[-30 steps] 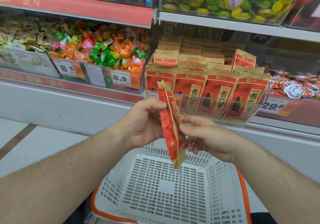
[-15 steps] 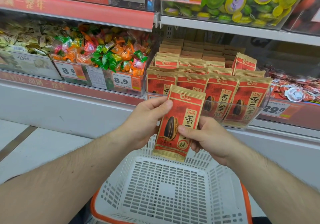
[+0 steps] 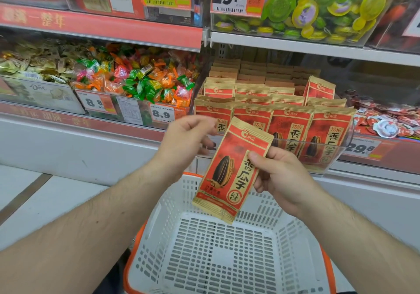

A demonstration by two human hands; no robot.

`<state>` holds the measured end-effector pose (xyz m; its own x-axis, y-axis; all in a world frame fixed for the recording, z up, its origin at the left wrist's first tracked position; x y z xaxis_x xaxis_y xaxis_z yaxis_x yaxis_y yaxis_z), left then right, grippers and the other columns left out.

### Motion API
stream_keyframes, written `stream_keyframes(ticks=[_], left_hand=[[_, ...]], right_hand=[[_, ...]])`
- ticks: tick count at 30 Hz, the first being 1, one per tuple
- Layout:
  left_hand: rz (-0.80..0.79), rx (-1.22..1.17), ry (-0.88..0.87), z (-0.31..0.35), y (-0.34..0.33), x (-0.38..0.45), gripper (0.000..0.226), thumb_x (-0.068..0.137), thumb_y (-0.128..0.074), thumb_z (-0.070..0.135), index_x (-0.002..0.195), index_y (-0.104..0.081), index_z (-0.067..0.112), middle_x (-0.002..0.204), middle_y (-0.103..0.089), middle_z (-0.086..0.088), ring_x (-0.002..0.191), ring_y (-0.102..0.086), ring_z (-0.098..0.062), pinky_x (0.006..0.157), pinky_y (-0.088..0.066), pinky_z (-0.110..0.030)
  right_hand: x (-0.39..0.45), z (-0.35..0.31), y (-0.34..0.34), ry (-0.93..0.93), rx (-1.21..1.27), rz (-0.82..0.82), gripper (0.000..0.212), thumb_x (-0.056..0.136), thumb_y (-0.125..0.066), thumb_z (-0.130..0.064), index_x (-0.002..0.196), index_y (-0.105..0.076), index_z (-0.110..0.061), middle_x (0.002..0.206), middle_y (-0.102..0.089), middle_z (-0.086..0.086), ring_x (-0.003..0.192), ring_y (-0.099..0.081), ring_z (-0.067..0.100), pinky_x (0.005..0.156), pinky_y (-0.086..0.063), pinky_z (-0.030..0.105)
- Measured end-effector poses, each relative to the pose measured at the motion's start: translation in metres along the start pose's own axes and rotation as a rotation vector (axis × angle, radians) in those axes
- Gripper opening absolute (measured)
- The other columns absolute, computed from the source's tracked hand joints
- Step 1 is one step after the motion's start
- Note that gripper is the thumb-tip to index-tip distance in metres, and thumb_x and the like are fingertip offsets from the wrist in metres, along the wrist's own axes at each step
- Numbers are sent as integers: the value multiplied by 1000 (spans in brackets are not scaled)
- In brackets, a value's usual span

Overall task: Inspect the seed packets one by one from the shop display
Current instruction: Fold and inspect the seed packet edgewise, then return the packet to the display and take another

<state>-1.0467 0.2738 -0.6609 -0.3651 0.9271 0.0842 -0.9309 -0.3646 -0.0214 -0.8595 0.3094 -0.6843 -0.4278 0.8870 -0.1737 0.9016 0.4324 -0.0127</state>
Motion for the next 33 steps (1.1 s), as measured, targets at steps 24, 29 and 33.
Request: stream_keyframes(ticks=[24,29,33], left_hand=[[77,308,-226,-5,14,64,35,89,-61,3,96,-60,37,95,-67,12,88,-64,-8,77,-56,-33],[83,332,-211,-5,16,63,30,89,-61,13,88,-61,42,95,-67,8,89,-65,-20,80,-58,-49],[88,366,-217,-3,15,62,30,91,-62,17,88,-60,46,101,-65,11,98,-62,-18,83,-57,-48]], right_hand=[[42,-118,0,431,128,175,9,101,-51,-12,105,-59,-13,85,-72,8,62,-67,17,58,-57,26],[73,-133,-3,478,-214,249,8,99,-54,-14,103,-60,-19,87,-71,5,65,-66,14,62,-55,28],[87,-139,-6,489,-469,254,10,98,-57,-17,95,-65,-21,83,-69,-6,69,-64,8,72,-54,32]])
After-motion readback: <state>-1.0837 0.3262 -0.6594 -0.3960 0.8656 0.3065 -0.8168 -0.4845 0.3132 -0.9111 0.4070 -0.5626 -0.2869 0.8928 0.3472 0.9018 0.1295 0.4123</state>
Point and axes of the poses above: each hand's wrist, its own x-axis towards the middle knuckle, its own y-axis out of the back of the hand, z = x × y, the point moved 4 cm from there along x, towards the middle knuckle
